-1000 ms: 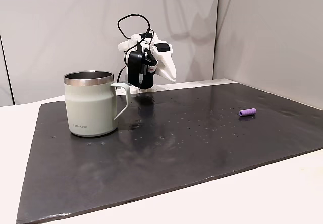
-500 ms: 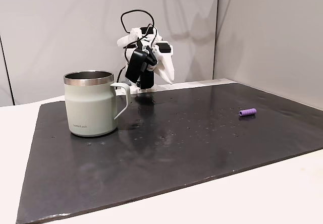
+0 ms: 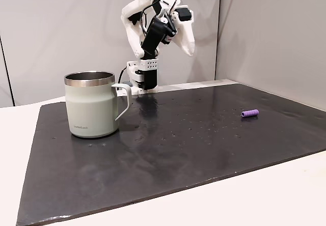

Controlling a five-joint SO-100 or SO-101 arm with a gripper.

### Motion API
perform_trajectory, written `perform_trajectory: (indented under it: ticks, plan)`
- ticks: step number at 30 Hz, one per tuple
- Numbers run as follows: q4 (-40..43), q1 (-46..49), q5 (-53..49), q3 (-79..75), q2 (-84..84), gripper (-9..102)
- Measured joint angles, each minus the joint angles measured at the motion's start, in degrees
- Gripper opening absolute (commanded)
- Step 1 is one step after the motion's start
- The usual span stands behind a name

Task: Grasp a pengrip and put it in the cup.

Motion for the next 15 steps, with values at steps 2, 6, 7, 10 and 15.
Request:
perform_trajectory:
  ticks: [2,6,7,10,15]
  plan:
    - [3.96,-0.18,2.2,-8.44,-7.12,7]
    - [11.87,-0.18,5.98,-24.87,-21.53,16]
    - [13.71,-0.44,6.94,-28.92,-25.4,17]
    - [19.95,-0.44,9.49,-41.4,-36.47,20]
    - [21.62,-0.79,10.72,-53.35,-47.9,20]
